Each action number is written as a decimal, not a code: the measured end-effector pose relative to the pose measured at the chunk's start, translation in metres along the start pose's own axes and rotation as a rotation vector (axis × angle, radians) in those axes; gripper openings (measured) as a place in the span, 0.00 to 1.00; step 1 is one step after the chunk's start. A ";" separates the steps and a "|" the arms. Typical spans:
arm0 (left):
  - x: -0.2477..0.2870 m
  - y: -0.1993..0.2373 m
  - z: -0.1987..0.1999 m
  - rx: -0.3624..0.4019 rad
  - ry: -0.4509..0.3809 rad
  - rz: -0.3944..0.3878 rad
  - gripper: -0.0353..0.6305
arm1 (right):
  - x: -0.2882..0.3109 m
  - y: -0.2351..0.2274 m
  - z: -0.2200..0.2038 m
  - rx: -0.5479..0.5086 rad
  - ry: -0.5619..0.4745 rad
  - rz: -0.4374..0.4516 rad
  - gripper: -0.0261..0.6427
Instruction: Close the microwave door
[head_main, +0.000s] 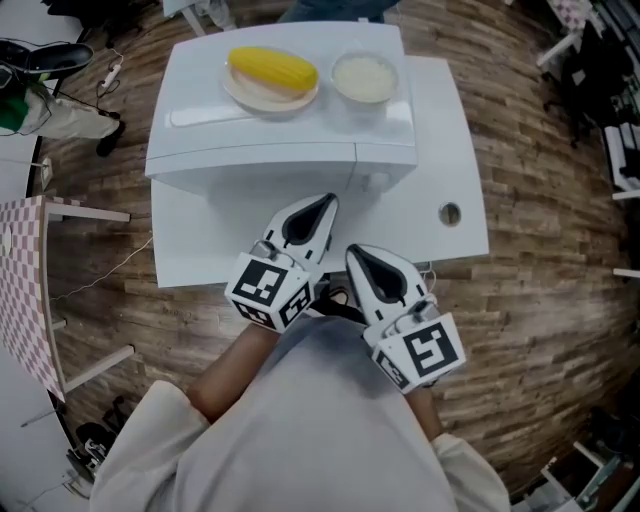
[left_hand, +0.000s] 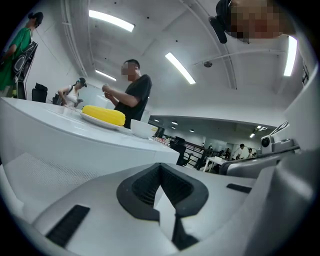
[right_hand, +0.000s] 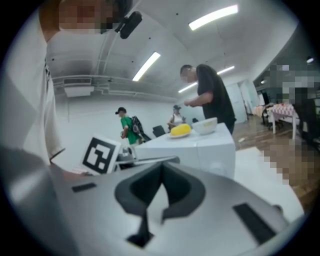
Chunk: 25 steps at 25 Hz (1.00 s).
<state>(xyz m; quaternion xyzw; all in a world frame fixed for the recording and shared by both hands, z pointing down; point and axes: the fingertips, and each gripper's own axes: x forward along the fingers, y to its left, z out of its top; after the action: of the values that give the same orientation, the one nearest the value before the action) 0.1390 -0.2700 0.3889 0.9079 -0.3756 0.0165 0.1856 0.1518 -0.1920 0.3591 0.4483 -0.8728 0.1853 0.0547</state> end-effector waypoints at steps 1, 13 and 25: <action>-0.003 -0.003 0.000 0.001 -0.001 -0.002 0.08 | -0.003 0.002 0.000 -0.004 -0.002 -0.004 0.07; -0.042 -0.042 -0.002 -0.005 -0.028 -0.034 0.08 | -0.043 0.009 0.003 -0.026 -0.073 -0.059 0.07; -0.063 -0.059 -0.015 -0.030 -0.020 -0.059 0.08 | -0.079 0.013 0.003 -0.010 -0.114 -0.034 0.07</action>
<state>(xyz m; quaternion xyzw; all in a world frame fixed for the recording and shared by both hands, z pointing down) 0.1357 -0.1836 0.3729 0.9157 -0.3509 -0.0039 0.1959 0.1884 -0.1265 0.3327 0.4725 -0.8677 0.1541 0.0103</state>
